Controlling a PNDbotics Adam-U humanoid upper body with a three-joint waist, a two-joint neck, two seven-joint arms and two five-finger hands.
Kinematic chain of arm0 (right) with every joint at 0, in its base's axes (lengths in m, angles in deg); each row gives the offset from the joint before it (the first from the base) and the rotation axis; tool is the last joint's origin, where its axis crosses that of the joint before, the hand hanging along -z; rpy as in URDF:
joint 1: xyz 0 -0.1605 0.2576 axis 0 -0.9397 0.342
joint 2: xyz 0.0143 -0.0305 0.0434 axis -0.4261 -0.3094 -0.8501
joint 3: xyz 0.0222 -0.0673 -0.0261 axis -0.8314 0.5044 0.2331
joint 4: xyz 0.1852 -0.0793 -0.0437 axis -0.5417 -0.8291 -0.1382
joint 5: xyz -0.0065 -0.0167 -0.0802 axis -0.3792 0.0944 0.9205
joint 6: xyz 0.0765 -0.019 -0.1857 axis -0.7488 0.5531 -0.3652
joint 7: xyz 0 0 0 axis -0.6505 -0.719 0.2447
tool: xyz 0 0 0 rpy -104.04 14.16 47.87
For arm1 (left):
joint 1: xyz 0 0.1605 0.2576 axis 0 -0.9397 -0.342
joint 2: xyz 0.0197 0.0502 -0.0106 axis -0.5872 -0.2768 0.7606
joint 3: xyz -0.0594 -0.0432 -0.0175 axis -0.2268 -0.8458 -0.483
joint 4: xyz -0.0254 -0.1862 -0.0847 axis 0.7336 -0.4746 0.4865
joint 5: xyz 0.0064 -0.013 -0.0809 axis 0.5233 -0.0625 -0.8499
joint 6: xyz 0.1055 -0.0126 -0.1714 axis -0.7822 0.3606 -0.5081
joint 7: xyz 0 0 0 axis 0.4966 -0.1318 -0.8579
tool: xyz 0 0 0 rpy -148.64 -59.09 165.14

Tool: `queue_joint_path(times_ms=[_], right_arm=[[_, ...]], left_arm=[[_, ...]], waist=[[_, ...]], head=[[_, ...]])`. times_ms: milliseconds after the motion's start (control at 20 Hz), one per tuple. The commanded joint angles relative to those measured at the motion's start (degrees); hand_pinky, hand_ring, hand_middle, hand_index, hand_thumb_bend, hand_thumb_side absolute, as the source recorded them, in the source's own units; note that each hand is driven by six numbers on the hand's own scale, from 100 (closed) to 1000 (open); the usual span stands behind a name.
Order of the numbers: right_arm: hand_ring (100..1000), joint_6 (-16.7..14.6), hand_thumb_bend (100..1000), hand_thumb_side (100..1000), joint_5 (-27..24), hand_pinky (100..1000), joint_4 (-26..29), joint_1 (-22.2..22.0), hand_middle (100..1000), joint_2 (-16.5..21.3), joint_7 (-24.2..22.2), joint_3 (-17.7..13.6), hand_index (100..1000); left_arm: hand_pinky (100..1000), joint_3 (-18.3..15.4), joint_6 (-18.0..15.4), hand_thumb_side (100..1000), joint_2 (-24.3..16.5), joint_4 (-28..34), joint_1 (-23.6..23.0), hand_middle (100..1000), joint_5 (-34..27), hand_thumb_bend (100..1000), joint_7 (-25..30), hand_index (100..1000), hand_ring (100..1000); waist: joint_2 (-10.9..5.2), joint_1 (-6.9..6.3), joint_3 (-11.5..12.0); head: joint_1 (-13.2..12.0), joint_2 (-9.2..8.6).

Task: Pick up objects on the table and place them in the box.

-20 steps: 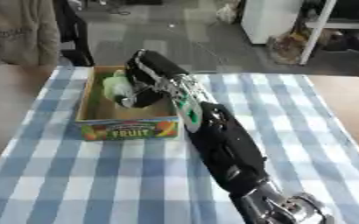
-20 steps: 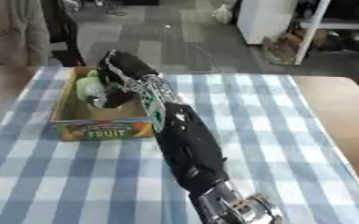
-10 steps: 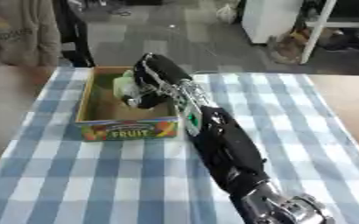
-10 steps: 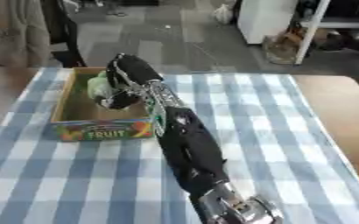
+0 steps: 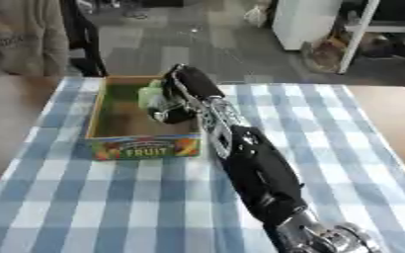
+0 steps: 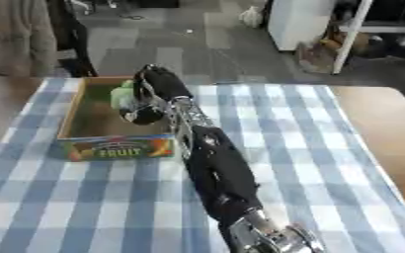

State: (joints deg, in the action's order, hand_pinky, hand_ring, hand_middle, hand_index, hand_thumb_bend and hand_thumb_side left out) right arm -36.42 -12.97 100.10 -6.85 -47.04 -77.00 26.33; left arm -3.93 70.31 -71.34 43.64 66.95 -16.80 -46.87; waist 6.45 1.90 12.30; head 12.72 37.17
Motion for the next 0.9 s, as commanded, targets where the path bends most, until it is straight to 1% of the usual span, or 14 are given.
queue_joint_path(times_ms=[50,100,200,250,450,650,900], right_arm=[[517,0.14,423,248,0.41,438,0.44,0.95,514,0.90,1.10,0.07,584],[543,0.06,423,249,0.47,467,0.35,0.87,557,0.90,1.03,0.18,630],[564,-0.12,423,250,0.58,486,0.21,0.76,589,0.93,0.63,0.30,669],[593,-0.30,423,252,0.58,512,0.12,0.70,624,0.95,0.23,0.38,700],[669,-1.21,422,247,0.30,576,0.12,0.52,712,1.13,-1.55,0.64,755],[684,-1.95,421,238,-0.75,585,0.94,0.35,723,1.55,-2.36,0.77,766],[682,-3.11,417,207,-3.66,583,3.50,0.22,718,2.79,-1.48,1.22,764]], left_arm=[[611,-0.10,-0.13,597,-0.59,1.11,0.79,593,-0.09,100,0.12,656,584],[611,-0.10,-0.12,597,-0.58,1.11,0.78,593,-0.06,100,0.13,656,585],[611,-0.11,-0.13,597,-0.57,1.11,0.76,593,-0.02,100,0.11,656,584],[611,-0.12,-0.14,597,-0.58,1.11,0.74,593,-0.01,100,0.10,656,585],[611,-0.15,-0.12,596,-0.57,1.11,0.64,593,0.08,100,0.04,656,585],[611,-0.18,-0.09,596,-0.56,1.11,0.57,593,0.16,100,0.00,656,585],[612,-0.28,-0.06,594,-0.58,1.11,0.41,593,0.28,100,-0.14,655,585]], waist=[[-0.56,-0.37,-0.10],[-0.54,-0.38,-0.12],[-0.51,-0.40,-0.16],[-0.49,-0.40,-0.17],[-0.45,-0.34,-0.20],[-0.46,-0.26,-0.20],[-0.53,-0.07,-0.11]], head=[[-0.12,-0.42],[-0.14,-0.41],[-0.16,-0.38],[-0.16,-0.37],[-0.20,-0.37],[-0.25,-0.35],[-0.40,-0.27]])
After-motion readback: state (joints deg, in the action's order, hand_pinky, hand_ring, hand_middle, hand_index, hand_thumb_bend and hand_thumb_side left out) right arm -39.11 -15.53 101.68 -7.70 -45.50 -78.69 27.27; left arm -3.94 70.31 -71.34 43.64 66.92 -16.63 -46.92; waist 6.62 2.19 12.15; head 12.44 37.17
